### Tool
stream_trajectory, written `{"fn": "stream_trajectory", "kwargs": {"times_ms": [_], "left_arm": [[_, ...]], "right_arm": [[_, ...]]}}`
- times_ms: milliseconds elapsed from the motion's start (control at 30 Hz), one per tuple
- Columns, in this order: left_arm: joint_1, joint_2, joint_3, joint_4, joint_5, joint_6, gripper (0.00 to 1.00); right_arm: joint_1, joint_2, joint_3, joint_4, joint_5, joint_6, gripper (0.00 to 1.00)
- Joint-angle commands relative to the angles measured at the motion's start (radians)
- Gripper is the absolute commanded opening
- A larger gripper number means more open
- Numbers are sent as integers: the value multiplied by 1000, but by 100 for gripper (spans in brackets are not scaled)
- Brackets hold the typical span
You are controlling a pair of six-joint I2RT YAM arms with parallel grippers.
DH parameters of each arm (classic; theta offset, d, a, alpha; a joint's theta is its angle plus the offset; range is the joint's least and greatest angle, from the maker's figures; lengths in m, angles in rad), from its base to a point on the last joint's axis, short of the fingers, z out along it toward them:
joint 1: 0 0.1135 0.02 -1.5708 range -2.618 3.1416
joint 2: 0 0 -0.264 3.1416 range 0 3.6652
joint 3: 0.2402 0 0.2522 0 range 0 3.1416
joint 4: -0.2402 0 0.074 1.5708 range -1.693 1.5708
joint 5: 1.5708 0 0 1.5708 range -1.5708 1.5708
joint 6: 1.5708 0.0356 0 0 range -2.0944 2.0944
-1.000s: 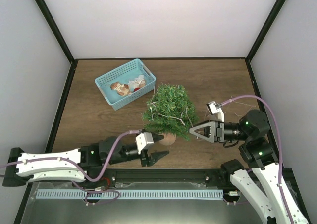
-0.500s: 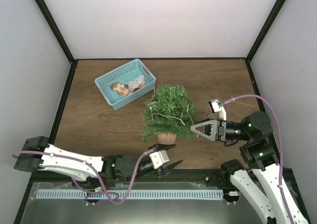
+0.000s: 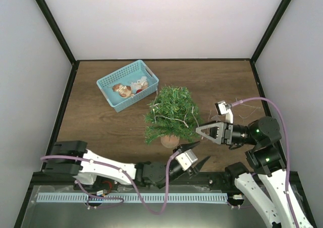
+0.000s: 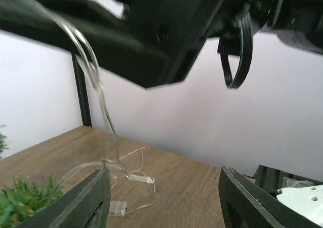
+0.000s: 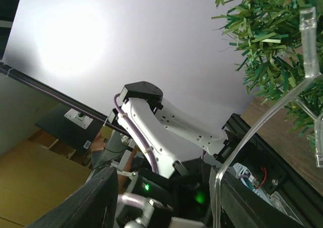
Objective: Decorate the small christmas tree
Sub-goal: Wrap the decoration item around the Christmas tree.
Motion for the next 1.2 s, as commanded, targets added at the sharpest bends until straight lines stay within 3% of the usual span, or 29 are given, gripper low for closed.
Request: {"fn": "stream_trajectory", "kwargs": {"times_ms": [0, 400, 533, 667, 833, 1000, 1167], "left_arm": [[14, 95, 53, 96, -68, -44, 60], [94, 147, 99, 111, -59, -131, 54], [104, 154, 99, 115, -41, -140, 41], [105, 153, 90, 115, 7, -166, 18], [103, 133, 58, 149, 182, -244, 6], [103, 125, 41, 169, 306, -343, 4], [104, 124, 33, 175, 331, -377, 4]], "right_arm": [[-1, -19, 38, 28, 11, 15, 52], [-1, -44, 35, 38, 25, 28, 52], [-1, -44, 38, 39, 25, 29, 53], [-2, -44, 43, 40, 41, 29, 53], [-2, -34, 52, 40, 84, 7, 53], [-2, -10, 51, 5, 120, -43, 53], [-2, 0, 50, 9, 144, -53, 53]]}}
